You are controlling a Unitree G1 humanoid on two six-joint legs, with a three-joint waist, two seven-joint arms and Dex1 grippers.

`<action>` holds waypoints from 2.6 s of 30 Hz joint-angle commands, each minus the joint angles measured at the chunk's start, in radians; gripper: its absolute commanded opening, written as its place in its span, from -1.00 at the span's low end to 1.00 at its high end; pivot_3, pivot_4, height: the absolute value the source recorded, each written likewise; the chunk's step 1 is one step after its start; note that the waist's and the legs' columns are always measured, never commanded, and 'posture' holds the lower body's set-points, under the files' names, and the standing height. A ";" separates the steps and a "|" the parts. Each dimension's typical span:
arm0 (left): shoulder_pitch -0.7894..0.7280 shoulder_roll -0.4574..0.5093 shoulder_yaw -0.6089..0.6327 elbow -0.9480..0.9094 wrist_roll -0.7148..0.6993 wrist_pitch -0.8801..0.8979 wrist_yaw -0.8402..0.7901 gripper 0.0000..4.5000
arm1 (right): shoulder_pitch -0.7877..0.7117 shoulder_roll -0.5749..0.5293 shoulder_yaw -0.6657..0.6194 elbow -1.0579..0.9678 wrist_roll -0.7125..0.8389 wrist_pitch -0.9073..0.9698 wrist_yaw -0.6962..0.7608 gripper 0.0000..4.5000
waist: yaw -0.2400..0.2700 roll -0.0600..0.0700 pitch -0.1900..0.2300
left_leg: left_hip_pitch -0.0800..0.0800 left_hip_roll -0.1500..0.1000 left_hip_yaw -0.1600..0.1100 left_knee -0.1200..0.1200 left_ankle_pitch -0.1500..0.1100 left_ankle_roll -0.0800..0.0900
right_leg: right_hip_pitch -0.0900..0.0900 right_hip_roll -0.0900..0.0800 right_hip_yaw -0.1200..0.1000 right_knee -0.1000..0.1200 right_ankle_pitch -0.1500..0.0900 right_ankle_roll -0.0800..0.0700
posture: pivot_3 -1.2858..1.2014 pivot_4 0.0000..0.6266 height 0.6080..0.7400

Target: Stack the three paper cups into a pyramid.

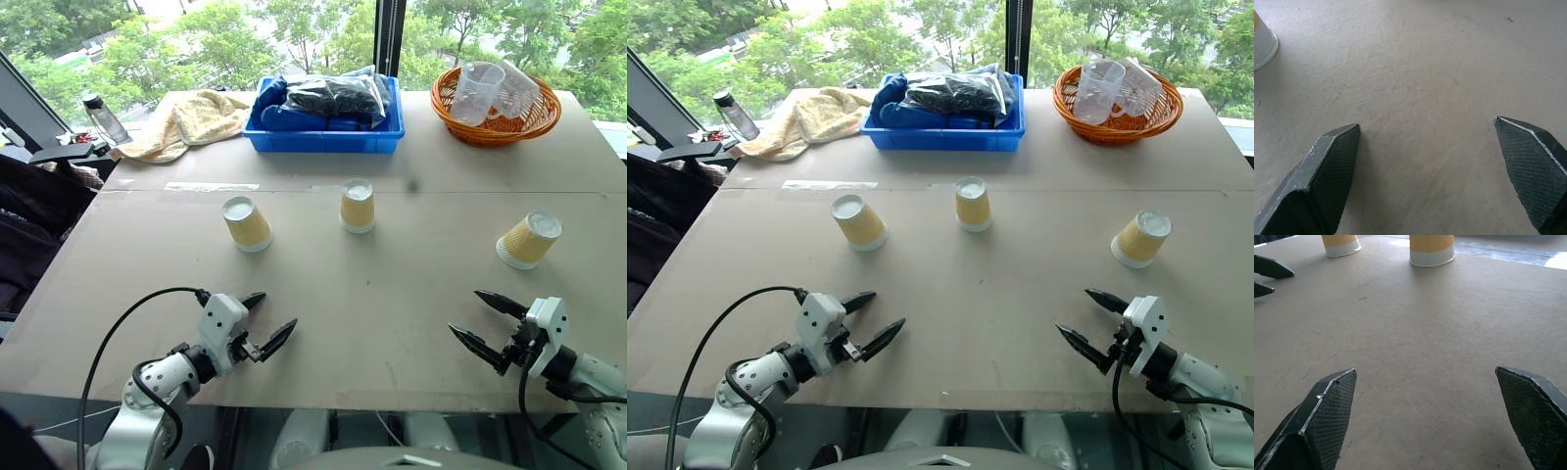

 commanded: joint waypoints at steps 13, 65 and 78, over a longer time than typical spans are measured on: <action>-0.017 -0.001 0.033 0.073 -0.013 -0.060 -0.030 0.99 | -0.047 -0.004 0.021 0.029 -0.031 -0.028 0.011 1.00 | -0.003 -0.003 0.003 | 0.000 0.000 0.000 -0.001 0.000 0.000 | 0.000 0.000 0.000 0.000 0.000 0.000 | 0.03 -0.52 1.00; -0.616 -0.088 0.119 0.396 0.108 -0.018 0.370 0.99 | -0.158 0.005 0.050 -0.312 0.180 0.162 -0.032 1.00 | -0.003 -0.018 0.012 | -0.004 -0.001 -0.002 0.008 0.004 -0.007 | -0.004 0.002 -0.003 0.009 0.000 0.001 | 0.03 -0.52 1.00; -0.618 -0.092 0.107 0.408 0.089 -0.013 0.338 -0.31 | -0.174 0.015 0.069 -0.329 0.170 0.170 -0.066 1.00 | -0.003 -0.017 0.011 | -0.004 -0.001 -0.003 0.010 0.004 -0.007 | -0.004 0.002 -0.003 0.010 0.000 0.001 | 0.03 -0.52 1.00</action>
